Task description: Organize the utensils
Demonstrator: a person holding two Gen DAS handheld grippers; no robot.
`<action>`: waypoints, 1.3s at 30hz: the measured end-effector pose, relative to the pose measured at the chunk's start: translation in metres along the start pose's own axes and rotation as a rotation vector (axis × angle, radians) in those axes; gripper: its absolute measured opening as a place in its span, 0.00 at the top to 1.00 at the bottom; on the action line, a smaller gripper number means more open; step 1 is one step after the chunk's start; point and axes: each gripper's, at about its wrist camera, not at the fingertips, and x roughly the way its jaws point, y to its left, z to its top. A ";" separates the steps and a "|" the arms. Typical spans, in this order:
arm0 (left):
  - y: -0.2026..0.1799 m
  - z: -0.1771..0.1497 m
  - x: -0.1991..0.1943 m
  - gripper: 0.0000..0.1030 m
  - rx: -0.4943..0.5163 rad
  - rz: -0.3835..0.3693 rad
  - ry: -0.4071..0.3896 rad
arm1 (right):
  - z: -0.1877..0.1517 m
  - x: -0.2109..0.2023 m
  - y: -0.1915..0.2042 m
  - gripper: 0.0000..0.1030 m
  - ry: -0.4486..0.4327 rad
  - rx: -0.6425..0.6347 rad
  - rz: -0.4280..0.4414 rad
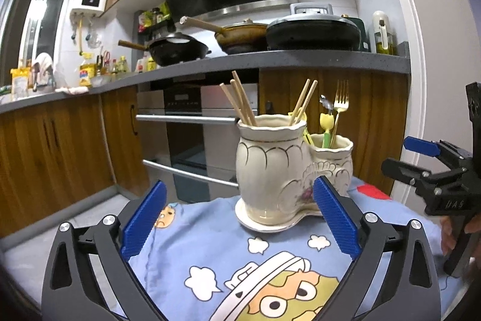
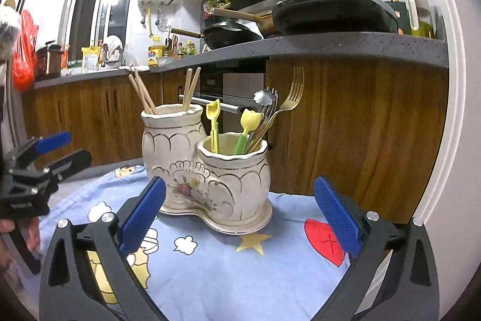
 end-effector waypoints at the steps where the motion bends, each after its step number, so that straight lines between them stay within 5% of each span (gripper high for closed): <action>1: 0.000 0.000 0.000 0.05 -0.002 -0.004 0.001 | -0.002 0.001 0.004 0.05 -0.001 -0.020 -0.006; 39: 0.003 -0.001 0.008 0.05 -0.007 -0.009 0.041 | -0.003 0.004 0.003 0.05 0.015 -0.018 -0.007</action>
